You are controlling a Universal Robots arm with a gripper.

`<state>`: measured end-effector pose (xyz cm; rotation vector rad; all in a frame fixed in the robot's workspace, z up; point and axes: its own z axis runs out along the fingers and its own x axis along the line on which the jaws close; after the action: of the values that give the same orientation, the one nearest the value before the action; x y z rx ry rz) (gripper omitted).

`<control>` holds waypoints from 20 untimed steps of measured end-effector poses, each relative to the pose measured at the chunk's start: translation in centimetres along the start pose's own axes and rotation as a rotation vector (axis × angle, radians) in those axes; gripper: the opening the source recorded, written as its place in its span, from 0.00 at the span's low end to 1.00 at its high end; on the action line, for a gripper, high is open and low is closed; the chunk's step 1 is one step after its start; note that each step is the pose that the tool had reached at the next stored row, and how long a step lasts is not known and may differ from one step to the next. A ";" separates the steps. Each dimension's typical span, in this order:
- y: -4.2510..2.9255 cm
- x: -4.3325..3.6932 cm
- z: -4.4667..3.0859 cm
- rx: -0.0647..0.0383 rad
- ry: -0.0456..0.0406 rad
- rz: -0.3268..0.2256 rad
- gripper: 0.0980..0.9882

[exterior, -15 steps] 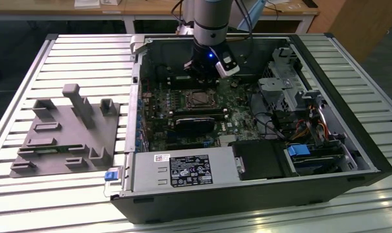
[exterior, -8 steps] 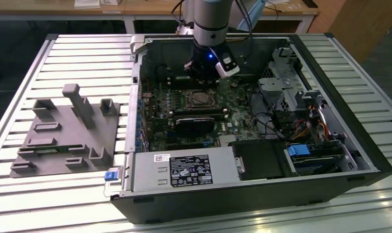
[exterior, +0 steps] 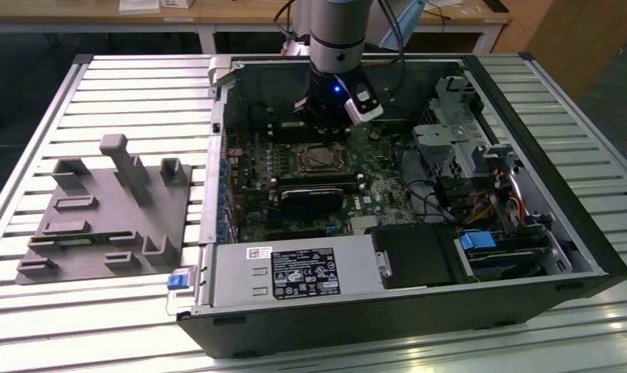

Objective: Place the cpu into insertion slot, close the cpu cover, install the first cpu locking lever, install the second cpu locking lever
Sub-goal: 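Install the first cpu locking lever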

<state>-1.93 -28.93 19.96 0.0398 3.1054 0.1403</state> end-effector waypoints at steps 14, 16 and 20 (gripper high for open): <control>-0.19 -0.09 -0.63 0.001 0.0001 0.002 0.02; -0.24 -0.11 -0.64 0.001 0.0001 0.002 0.02; -0.32 -0.17 -0.64 0.001 0.0001 0.002 0.02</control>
<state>-1.79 -29.31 20.57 0.0426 3.1056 0.1386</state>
